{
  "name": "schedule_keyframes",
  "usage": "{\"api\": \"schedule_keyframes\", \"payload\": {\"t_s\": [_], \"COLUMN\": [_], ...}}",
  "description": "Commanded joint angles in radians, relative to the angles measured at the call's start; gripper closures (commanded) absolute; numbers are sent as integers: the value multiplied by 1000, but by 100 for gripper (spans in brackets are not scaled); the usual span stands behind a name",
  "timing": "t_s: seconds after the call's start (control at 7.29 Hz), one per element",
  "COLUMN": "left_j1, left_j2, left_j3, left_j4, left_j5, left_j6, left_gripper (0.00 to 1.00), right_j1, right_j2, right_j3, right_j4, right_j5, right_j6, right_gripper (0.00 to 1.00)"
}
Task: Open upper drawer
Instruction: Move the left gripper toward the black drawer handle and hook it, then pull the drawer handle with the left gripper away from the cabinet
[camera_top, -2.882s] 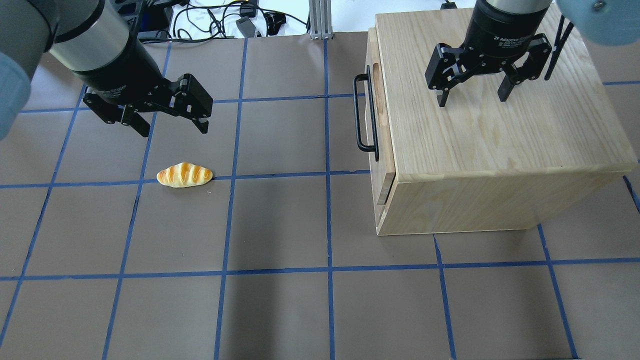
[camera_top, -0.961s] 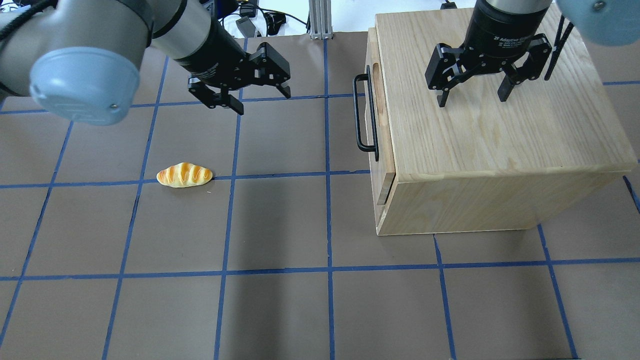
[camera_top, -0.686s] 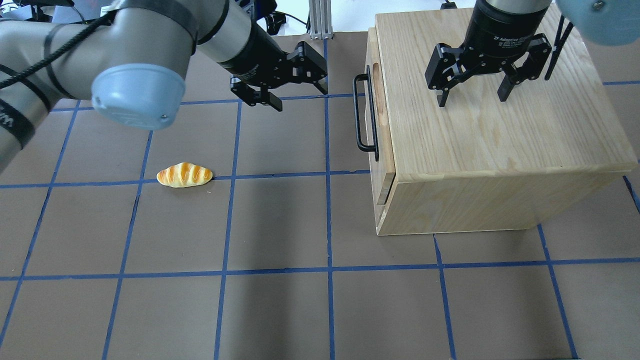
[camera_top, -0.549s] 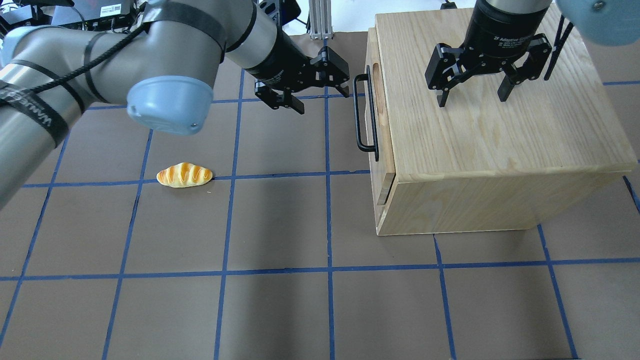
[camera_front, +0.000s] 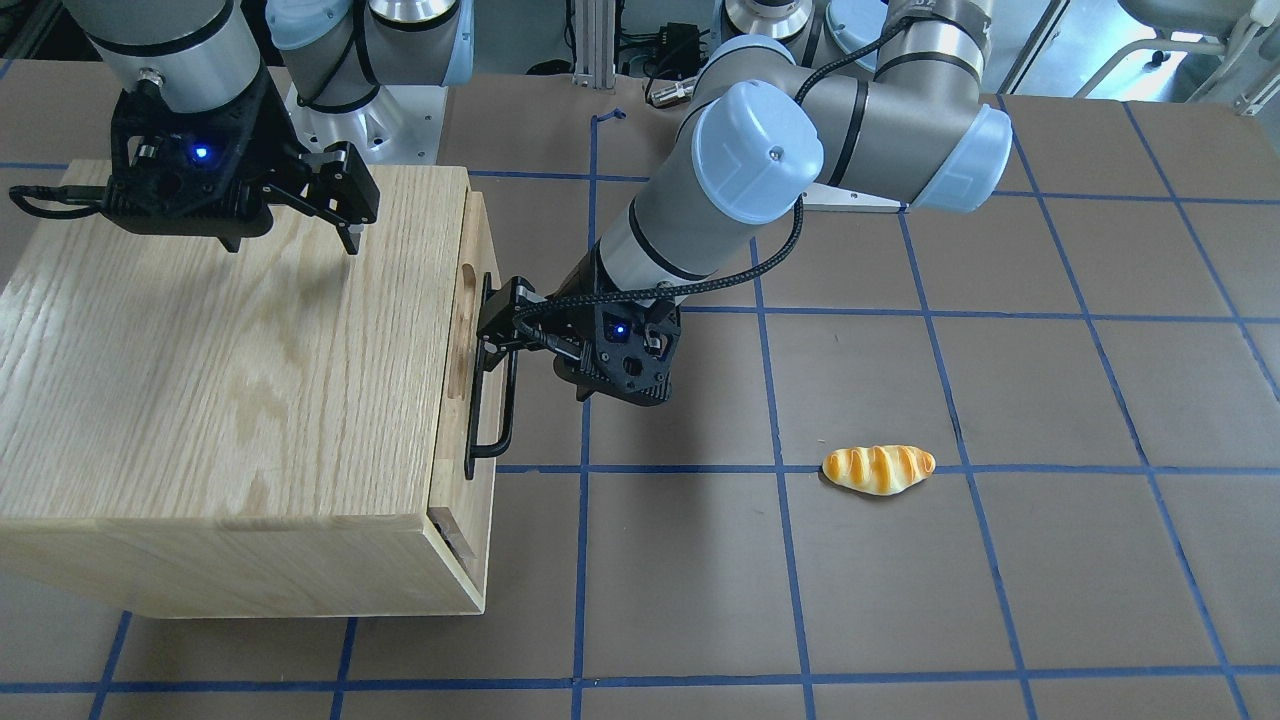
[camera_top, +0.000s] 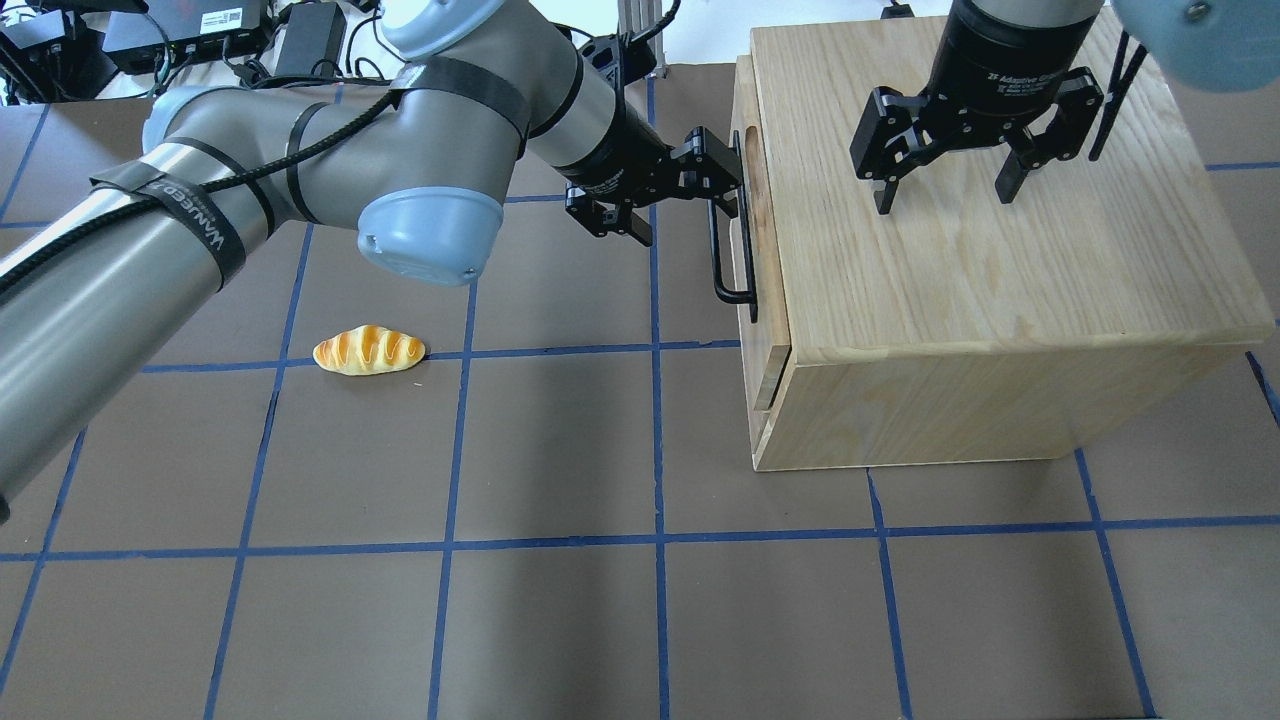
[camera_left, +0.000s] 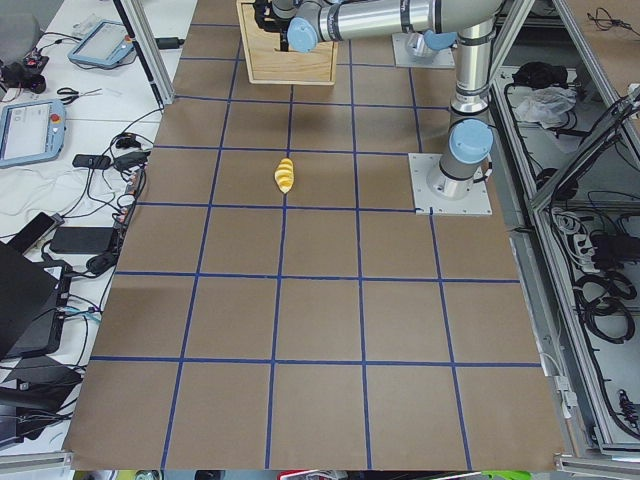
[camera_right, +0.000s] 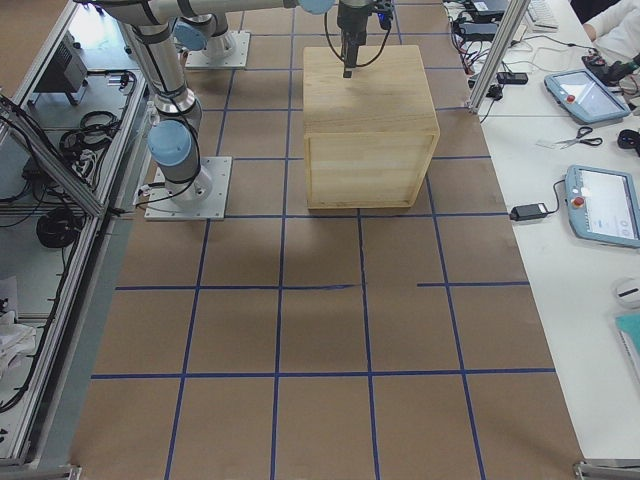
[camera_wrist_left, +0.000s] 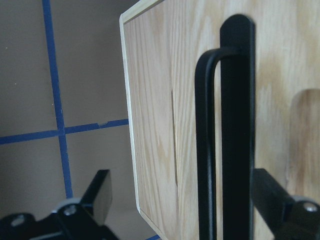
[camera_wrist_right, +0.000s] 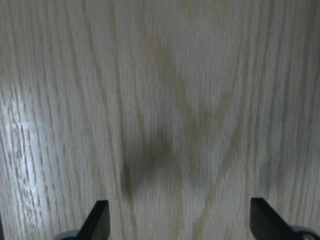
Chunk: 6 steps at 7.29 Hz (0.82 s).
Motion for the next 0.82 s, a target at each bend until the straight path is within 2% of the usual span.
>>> {"api": "schedule_keyframes", "payload": {"t_s": [0.0, 0.41, 0.55, 0.69], "left_j1": [7, 7, 9, 12], "left_j2": [-14, -16, -14, -15], "left_j3": [-5, -33, -36, -35], "left_j4": [21, 35, 35, 35], "left_j5": [8, 13, 37, 122], "left_j6": [7, 11, 12, 27], "left_gripper": [0, 0, 0, 0], "right_j1": [0, 0, 0, 0], "right_j2": [0, 0, 0, 0], "right_j3": [0, 0, 0, 0], "right_j4": [0, 0, 0, 0], "right_j5": [0, 0, 0, 0], "right_j6": [1, 1, 1, 1], "right_gripper": [0, 0, 0, 0]}}
